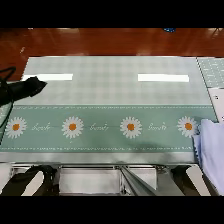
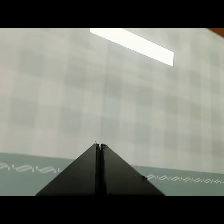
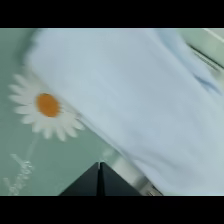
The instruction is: Fold the shirts.
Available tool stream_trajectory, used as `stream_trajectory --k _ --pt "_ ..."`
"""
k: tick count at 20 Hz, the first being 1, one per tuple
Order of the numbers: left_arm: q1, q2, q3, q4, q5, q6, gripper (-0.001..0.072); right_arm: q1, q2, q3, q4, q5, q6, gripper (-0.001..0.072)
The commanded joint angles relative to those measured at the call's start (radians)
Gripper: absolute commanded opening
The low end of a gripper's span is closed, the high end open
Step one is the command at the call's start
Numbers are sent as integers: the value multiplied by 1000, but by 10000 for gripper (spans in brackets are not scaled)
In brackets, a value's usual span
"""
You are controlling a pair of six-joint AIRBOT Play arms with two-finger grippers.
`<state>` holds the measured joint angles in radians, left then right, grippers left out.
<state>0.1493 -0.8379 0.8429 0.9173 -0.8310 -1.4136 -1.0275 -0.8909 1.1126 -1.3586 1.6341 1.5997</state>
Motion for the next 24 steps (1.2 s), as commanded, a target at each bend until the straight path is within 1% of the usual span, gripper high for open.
stream_trajectory --k 1,3,5,6,7,8,9,11,12,16,24 --pt "-54 -139 219 -24 -50 53 20 385 -129 149 284 -267 -42 23" --pt "-137 -240 397 -9 -147 86 20 702 -213 230 261 -457 -41 23" --pt "-230 -317 501 93 -179 71 20 940 -301 284 192 -572 -32 23" --pt "-265 -345 513 200 -177 19 20 1031 -352 296 116 -589 11 23" --pt "-290 -377 512 351 -190 -68 20 1091 -401 297 32 -572 75 23" --pt "-297 -412 512 475 -239 -153 20 1128 -446 297 -33 -518 109 23" --pt "-291 -448 512 547 -304 -203 21 1155 -487 297 -96 -437 116 23" --pt "-270 -497 512 556 -383 -206 21 1199 -541 297 -193 -332 120 23" --pt "-267 -510 512 557 -393 -208 21 1214 -552 297 -224 -320 121 23" --pt "-270 -519 512 557 -402 -208 21 1215 -551 297 -242 -371 126 24" --pt "-270 -536 512 557 -401 -208 21 1215 -551 297 -242 -373 127 24"
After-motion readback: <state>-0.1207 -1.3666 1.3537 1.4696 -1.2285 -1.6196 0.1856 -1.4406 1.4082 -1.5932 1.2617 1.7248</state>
